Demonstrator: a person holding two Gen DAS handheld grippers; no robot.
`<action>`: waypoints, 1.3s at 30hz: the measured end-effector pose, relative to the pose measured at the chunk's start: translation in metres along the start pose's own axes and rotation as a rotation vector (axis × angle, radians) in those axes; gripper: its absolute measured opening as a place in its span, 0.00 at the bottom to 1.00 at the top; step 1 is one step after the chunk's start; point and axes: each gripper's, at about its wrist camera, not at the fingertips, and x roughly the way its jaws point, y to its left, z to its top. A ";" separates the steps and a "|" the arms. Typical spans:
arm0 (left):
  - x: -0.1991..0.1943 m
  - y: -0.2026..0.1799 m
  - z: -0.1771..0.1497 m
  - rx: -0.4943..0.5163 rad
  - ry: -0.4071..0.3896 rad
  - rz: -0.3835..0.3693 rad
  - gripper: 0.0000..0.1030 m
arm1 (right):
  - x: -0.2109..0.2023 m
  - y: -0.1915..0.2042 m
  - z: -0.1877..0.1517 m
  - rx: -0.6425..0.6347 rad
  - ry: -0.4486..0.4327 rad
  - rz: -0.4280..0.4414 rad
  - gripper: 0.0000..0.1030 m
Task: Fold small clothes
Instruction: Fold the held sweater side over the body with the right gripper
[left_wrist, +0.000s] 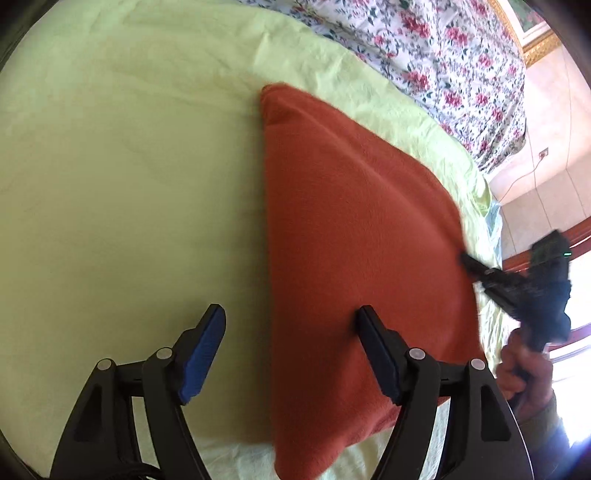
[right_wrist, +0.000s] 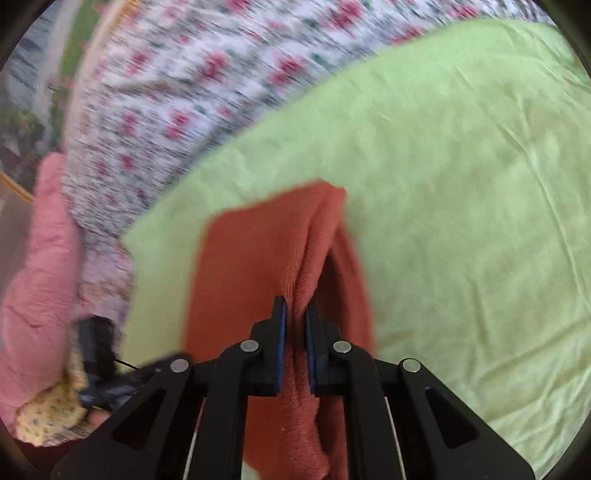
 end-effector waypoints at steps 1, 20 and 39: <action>0.006 -0.002 0.002 0.000 0.006 0.004 0.72 | 0.010 -0.008 -0.002 0.004 0.021 -0.024 0.10; 0.038 -0.021 0.021 0.047 0.035 -0.103 0.21 | 0.035 -0.035 -0.019 0.060 0.117 0.027 0.34; -0.108 0.122 -0.056 -0.100 -0.082 -0.011 0.22 | 0.117 0.126 -0.085 -0.102 0.310 0.275 0.23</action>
